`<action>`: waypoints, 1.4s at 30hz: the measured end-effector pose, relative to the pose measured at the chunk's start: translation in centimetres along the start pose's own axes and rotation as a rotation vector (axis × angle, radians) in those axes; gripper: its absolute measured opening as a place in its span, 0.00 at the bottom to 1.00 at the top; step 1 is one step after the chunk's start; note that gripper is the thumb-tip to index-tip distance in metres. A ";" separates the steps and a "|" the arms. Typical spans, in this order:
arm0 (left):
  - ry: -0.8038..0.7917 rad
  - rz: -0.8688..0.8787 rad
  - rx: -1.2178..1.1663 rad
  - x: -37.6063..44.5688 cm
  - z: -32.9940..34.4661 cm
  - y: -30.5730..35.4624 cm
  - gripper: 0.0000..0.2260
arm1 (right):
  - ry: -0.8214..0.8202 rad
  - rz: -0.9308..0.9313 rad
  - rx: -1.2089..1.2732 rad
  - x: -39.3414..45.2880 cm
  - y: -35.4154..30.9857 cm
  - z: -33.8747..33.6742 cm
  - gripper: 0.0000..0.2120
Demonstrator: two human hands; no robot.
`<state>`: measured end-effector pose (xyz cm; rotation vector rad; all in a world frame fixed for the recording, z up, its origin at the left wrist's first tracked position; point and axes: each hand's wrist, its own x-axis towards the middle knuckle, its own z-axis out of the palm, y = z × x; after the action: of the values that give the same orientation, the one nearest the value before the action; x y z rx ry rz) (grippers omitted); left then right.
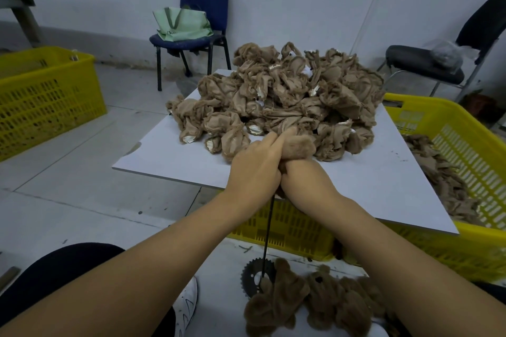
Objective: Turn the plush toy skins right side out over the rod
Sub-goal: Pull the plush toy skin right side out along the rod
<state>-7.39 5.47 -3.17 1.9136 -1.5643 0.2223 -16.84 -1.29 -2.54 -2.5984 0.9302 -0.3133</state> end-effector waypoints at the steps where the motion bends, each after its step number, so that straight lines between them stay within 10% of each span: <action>1: 0.001 0.011 0.019 0.0 0.0 -0.1 0.35 | -0.015 0.004 -0.001 0.1 -0.1 0.2 0.06; 5: -0.018 -0.172 -0.112 -0.4 1.4 -1.0 0.28 | -0.070 0.012 0.020 0.2 0.0 1.5 0.07; 8: -0.211 -0.331 -0.032 -0.9 2.4 -1.4 0.04 | -0.110 0.051 0.042 0.0 0.3 2.7 0.05; 15: -0.321 -0.371 -0.075 -0.8 2.3 -1.3 0.12 | -0.153 0.092 0.022 -0.4 0.7 2.8 0.16; 22: 0.105 -0.325 -0.799 0.8 1.0 0.1 0.14 | 0.057 0.021 -0.018 0.0 -0.4 0.0 0.04; 30: 0.008 -0.784 -0.918 -1.2 4.8 -1.4 0.20 | -0.147 0.098 0.036 -1.1 -0.5 3.5 0.11; 36: -0.219 -0.516 -0.827 1.0 1.8 0.0 0.20 | -0.156 0.137 0.023 0.4 0.9 1.3 0.16; 42: 0.011 -0.391 -1.112 1.1 -0.3 1.6 0.11 | -0.045 0.135 0.076 0.6 0.4 -0.2 0.08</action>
<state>-8.47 4.59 -1.76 1.2305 -0.9100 -0.6717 -16.68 -1.97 -2.49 -2.4493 1.0516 -0.2482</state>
